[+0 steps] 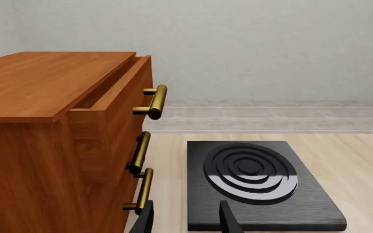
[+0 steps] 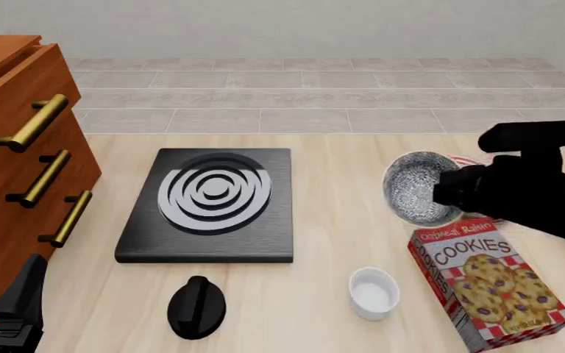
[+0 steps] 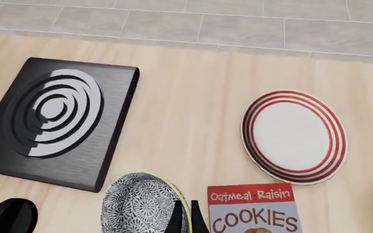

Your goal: Pick the akita bowl next to the ramekin and place it on the plate.

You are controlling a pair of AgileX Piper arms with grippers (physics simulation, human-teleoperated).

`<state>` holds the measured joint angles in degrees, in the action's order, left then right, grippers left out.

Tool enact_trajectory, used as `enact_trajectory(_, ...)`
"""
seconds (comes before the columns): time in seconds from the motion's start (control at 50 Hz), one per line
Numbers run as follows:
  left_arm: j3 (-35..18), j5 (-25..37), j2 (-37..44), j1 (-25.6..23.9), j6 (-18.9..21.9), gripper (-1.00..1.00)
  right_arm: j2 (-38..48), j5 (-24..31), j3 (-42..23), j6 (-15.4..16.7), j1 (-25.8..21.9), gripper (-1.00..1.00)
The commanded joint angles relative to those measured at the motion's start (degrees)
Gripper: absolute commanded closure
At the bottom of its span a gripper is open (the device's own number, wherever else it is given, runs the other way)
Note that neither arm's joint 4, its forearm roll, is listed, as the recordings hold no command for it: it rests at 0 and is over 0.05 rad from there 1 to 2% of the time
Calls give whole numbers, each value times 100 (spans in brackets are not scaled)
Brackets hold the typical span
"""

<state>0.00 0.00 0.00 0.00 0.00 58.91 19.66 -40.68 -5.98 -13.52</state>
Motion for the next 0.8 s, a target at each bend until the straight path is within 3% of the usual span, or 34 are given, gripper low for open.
enact_trajectory(0.02, 0, 0, 0, 0, 0, -100, 127, -9, -225, 54, 250, 100)
enact_trajectory(0.8, 0, 0, 0, 0, 0, -100, 919, -158, -885, 279, 1187, 100)
